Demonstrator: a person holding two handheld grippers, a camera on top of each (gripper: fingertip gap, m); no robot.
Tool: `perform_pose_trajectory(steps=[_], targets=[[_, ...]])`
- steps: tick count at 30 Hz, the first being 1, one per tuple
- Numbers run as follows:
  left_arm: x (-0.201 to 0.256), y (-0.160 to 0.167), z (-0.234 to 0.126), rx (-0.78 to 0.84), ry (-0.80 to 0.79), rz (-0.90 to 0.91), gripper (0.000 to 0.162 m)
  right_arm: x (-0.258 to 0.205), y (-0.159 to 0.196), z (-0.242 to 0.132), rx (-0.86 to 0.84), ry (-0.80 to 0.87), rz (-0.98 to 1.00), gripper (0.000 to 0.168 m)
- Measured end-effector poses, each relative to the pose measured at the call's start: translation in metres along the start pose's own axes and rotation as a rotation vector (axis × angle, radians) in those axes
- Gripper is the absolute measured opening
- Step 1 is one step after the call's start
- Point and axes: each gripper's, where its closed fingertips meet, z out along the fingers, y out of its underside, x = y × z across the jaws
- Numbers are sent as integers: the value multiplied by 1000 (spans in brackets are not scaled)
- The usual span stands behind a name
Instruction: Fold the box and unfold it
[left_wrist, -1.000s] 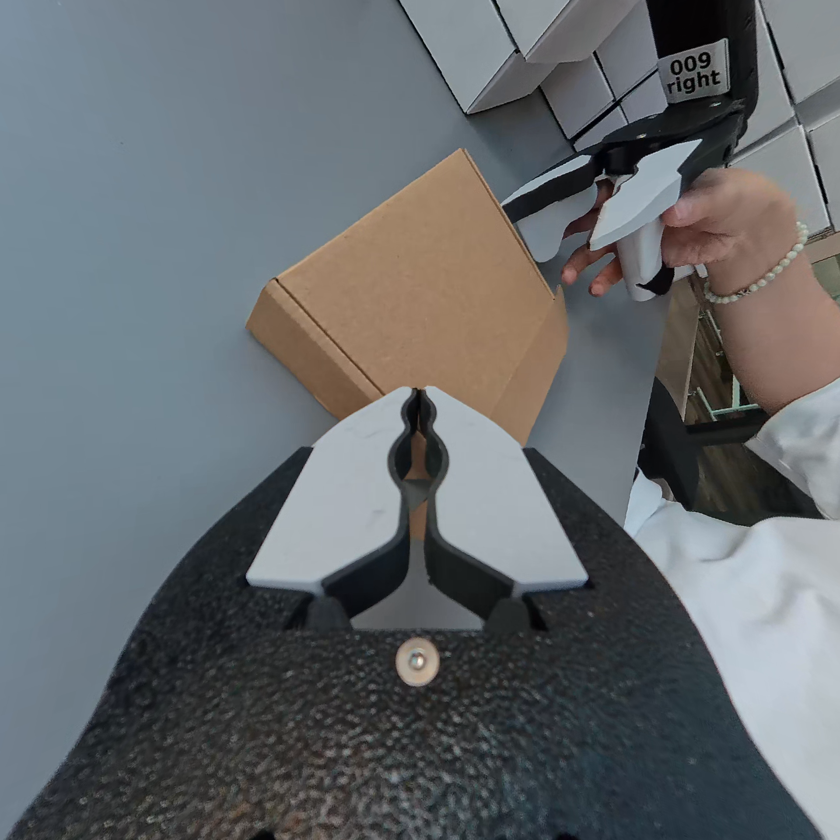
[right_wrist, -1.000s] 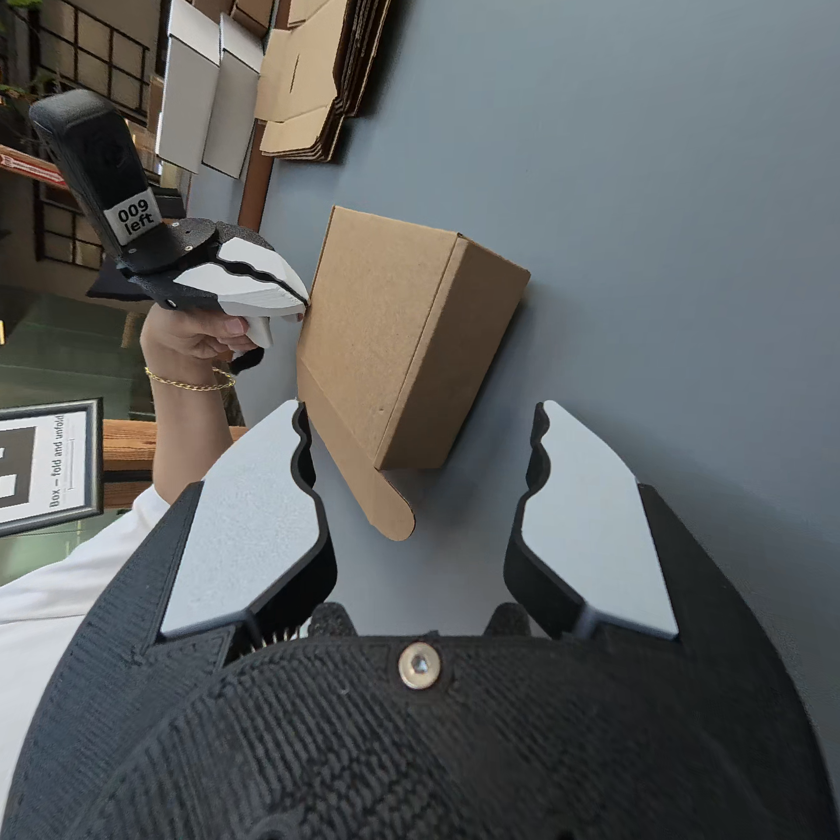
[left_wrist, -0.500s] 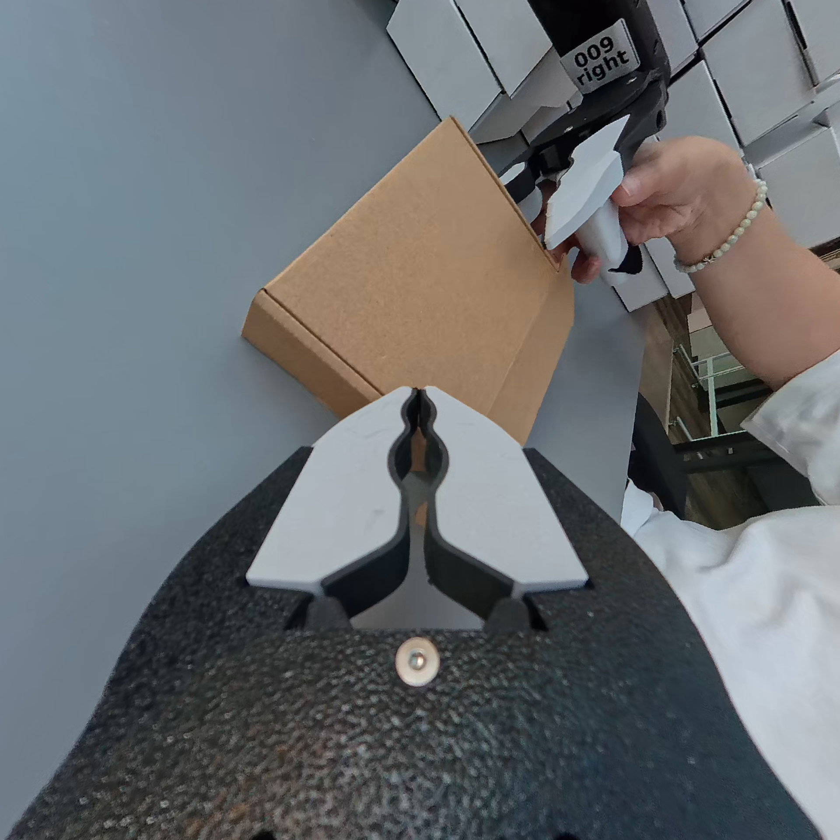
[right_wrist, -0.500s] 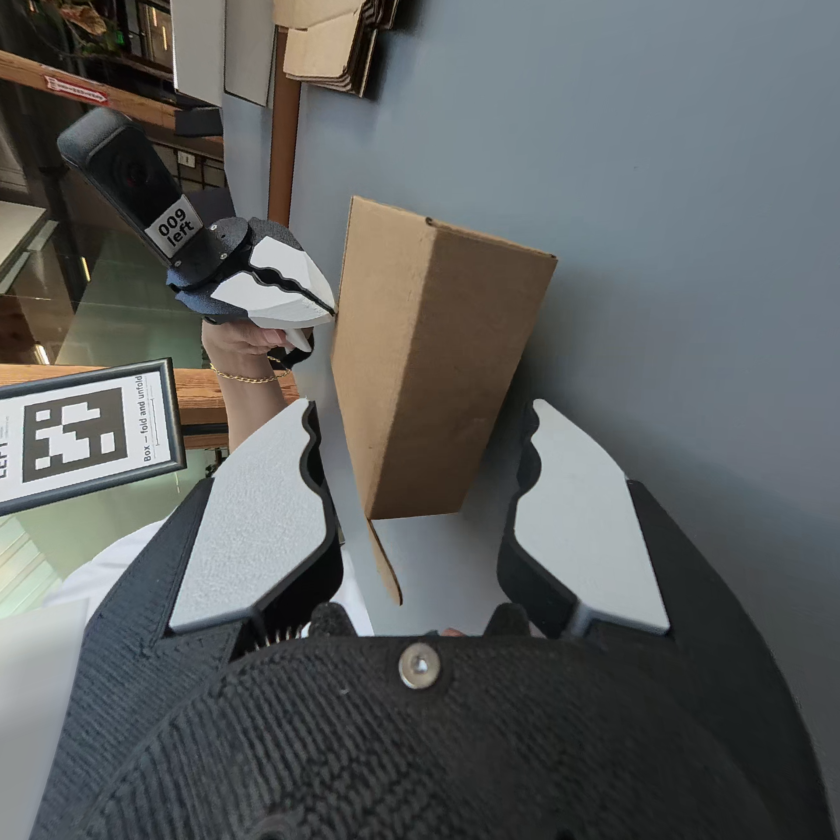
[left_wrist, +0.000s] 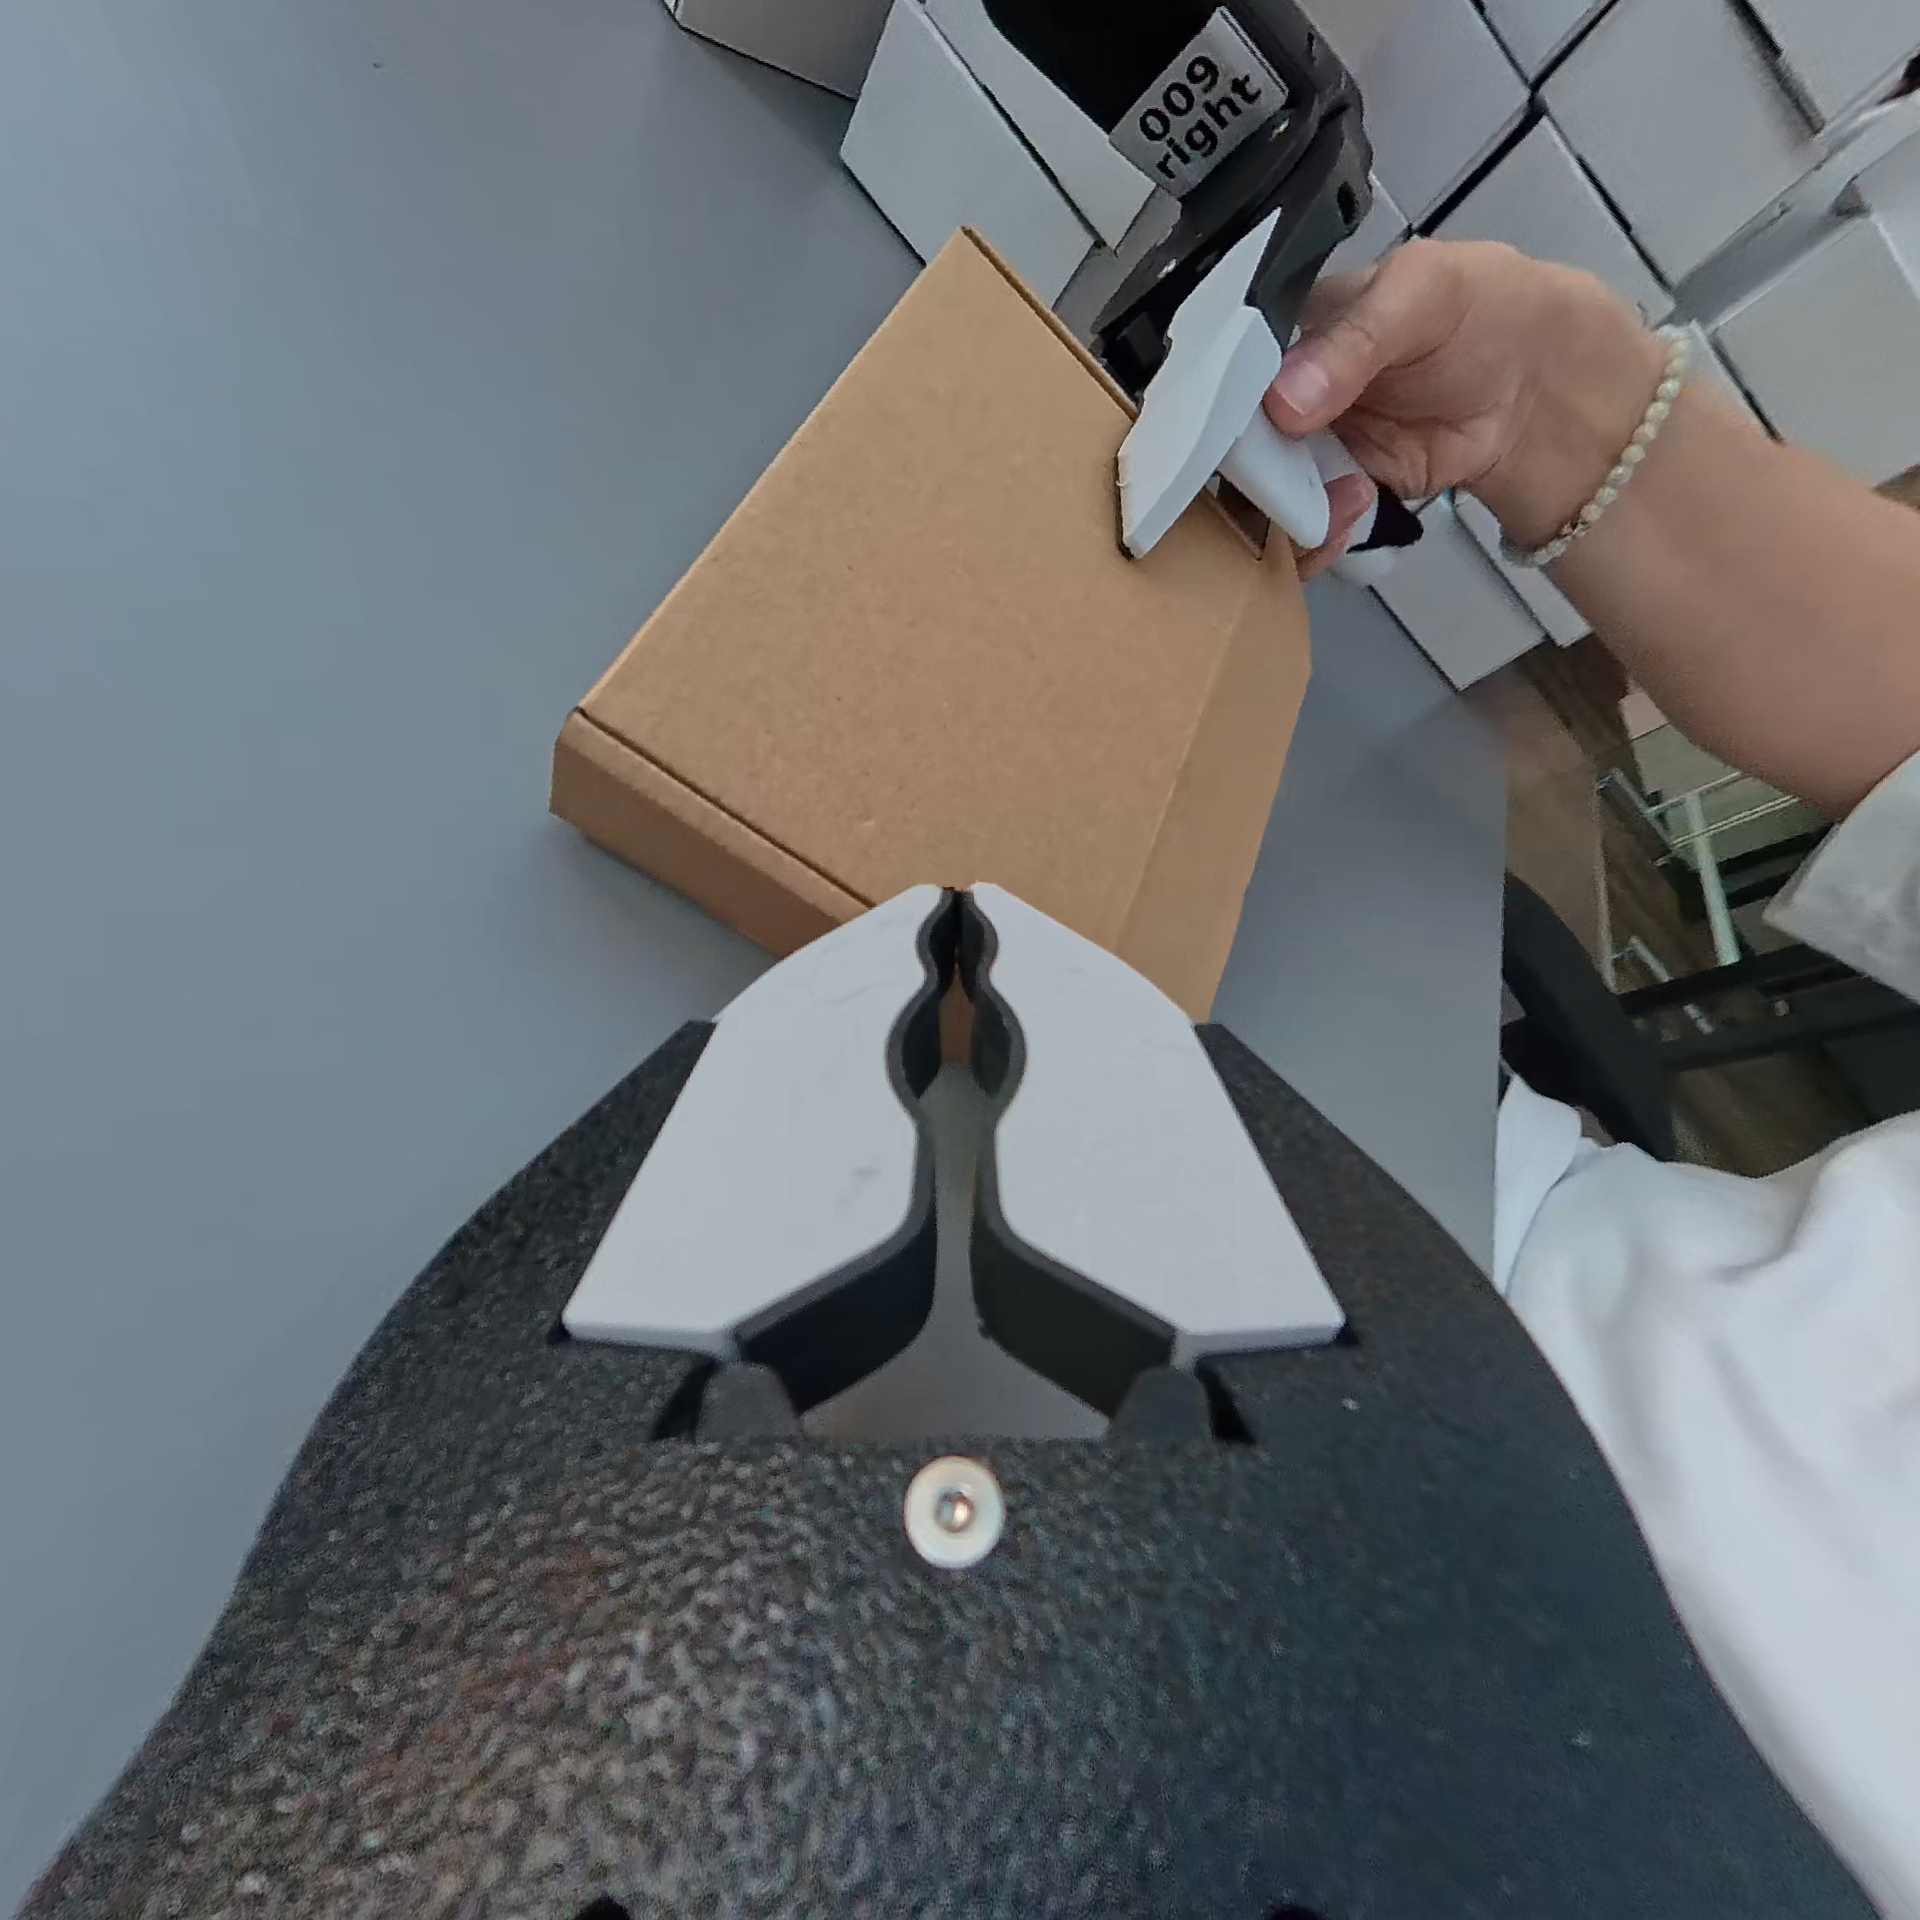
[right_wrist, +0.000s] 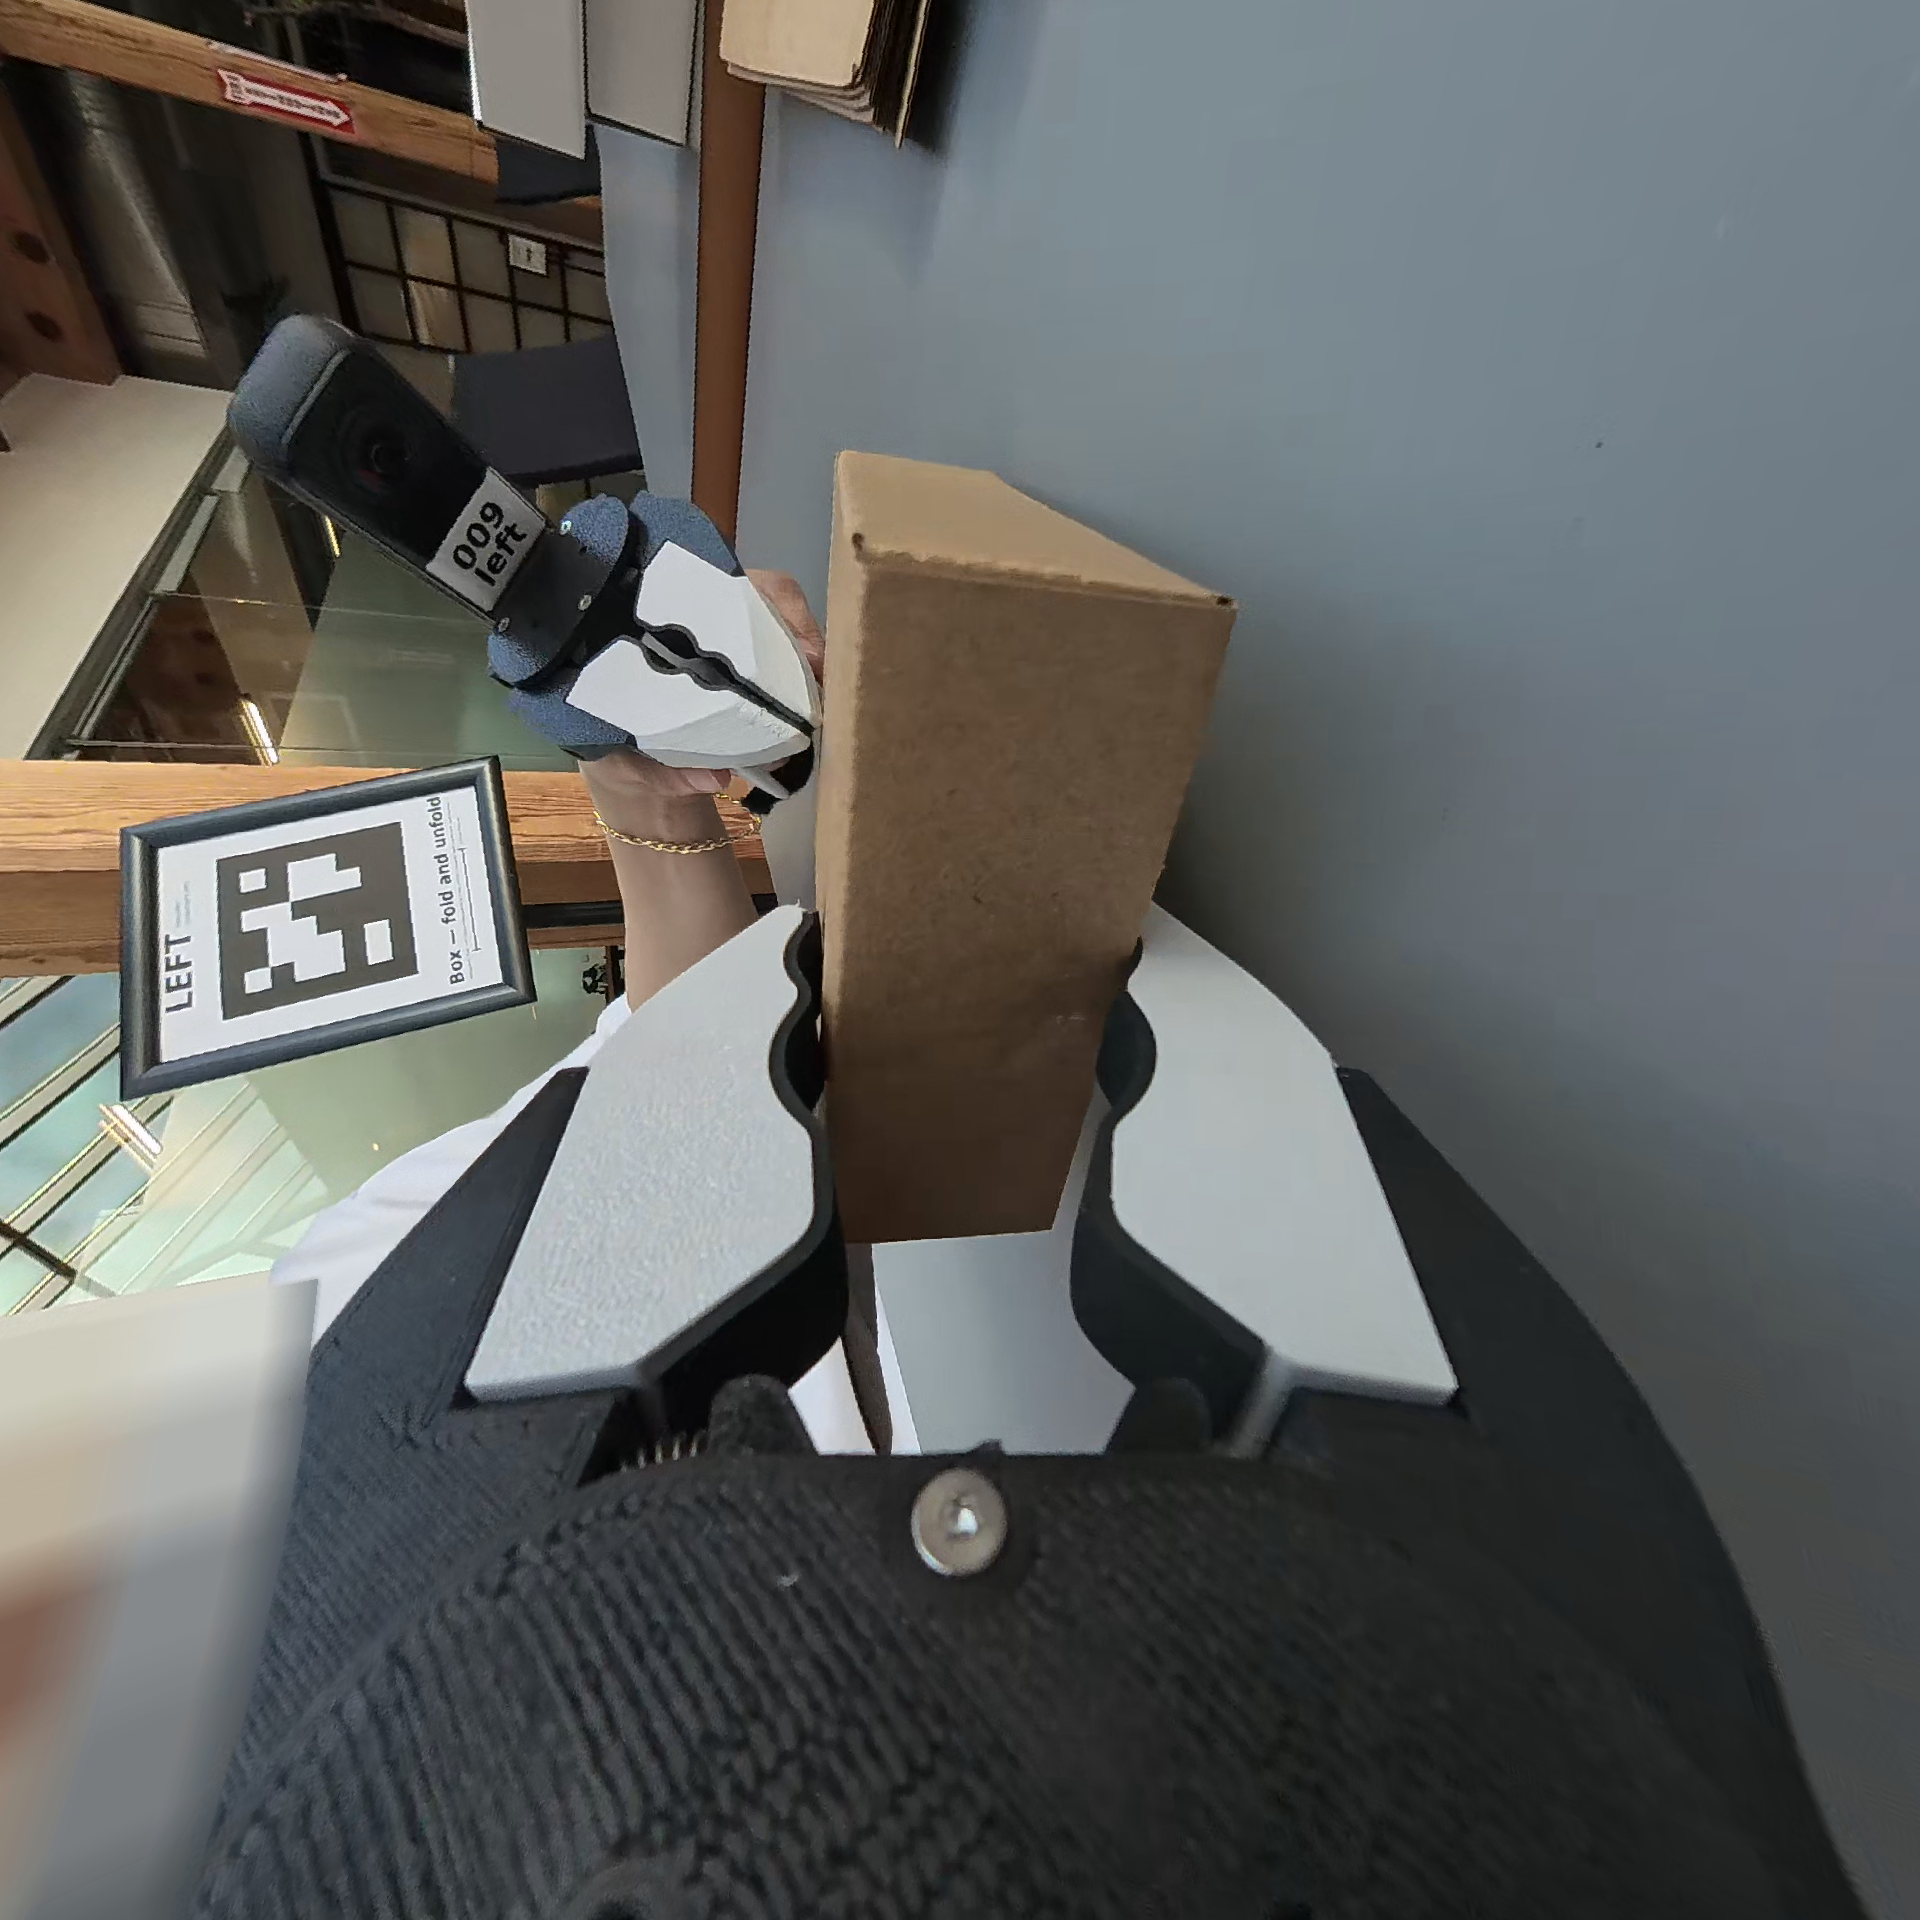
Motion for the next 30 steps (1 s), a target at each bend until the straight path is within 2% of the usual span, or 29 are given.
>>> perform_pose_trajectory(steps=[4,9,12,17,21,24,30], targets=[[24,-22,-22,114,-96,426,17,-15,4,-11,12,-115,15,52],[41,-49,-57,178,-407,1055,40,-33,17,-30,-2,-259,34,52],[53,-48,-62,187,-563,1389,50,-45,25,-37,-19,-328,39,52],[77,-26,-46,158,-694,1931,60,-57,40,-37,-78,-373,42,52],[95,-15,-33,187,-669,2111,71,-64,44,-31,-93,-378,53,52],[107,-15,-26,205,-645,2156,75,-68,49,-26,-120,-381,54,52],[119,-8,-14,220,-590,2231,68,-75,55,-15,-163,-381,51,52]])
